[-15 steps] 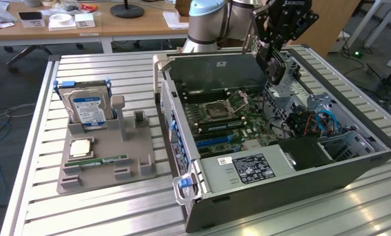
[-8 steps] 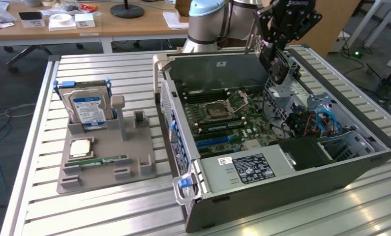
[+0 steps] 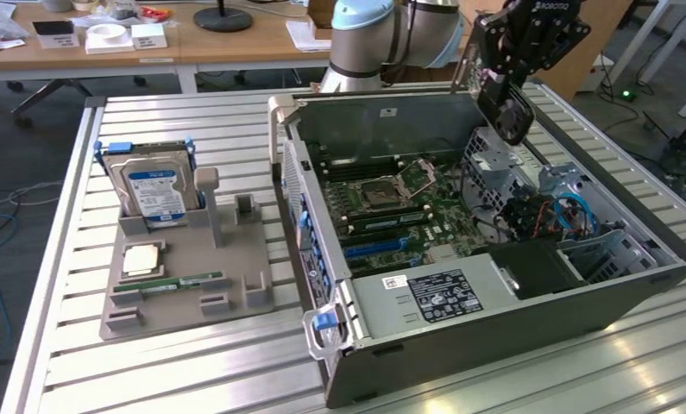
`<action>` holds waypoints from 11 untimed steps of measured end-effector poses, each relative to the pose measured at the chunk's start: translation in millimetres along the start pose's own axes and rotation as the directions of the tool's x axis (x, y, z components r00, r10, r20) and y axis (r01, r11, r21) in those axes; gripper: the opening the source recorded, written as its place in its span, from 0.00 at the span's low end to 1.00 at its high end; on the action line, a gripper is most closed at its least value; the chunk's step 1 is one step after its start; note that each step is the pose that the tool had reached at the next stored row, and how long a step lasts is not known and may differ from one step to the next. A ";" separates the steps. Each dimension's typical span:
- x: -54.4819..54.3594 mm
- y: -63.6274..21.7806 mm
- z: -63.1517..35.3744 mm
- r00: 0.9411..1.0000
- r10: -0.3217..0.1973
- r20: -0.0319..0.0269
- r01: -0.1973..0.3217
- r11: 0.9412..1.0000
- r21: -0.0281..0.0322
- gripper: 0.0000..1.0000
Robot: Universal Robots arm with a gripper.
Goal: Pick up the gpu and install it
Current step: 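Pick up the gpu and move the gpu toward the slot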
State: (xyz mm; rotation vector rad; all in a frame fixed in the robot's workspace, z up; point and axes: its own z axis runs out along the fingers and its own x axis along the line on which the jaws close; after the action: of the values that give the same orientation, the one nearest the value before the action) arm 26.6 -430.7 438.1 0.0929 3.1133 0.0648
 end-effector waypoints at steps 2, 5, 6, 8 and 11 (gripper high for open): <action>-5.1 0.3 0.2 1.000 0.000 0.000 0.000 1.000 0.000 0.26; -5.6 0.3 0.2 1.000 0.000 0.000 0.000 1.000 0.000 0.26; -5.6 0.3 0.2 1.000 0.000 0.000 0.000 1.000 0.000 0.26; -7.7 0.4 0.2 1.000 0.000 0.000 0.000 1.000 0.000 0.26; -13.1 0.8 0.4 1.000 0.000 0.000 0.000 1.000 0.000 0.26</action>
State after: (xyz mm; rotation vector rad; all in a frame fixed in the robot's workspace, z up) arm 39.8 -430.7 438.0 0.0930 3.1132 0.0650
